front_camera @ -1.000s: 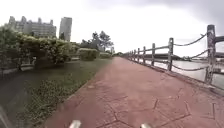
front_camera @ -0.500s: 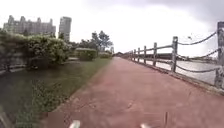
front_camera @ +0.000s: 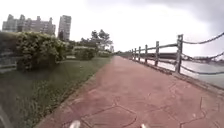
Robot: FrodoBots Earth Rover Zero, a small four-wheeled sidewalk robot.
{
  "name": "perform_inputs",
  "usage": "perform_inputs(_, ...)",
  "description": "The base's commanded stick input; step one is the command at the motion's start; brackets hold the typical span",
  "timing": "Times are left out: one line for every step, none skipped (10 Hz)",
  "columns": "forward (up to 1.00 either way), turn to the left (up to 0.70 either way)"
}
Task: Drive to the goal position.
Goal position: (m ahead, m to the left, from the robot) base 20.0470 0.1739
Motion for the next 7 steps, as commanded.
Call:
perform_inputs(0.70,0.00)
perform_inputs(0.70,0.00)
perform_inputs(0.70,0.00)
perform_inputs(0.70,0.00)
perform_inputs(0.70,0.00)
perform_inputs(0.70,0.00)
perform_inputs(0.70,0.00)
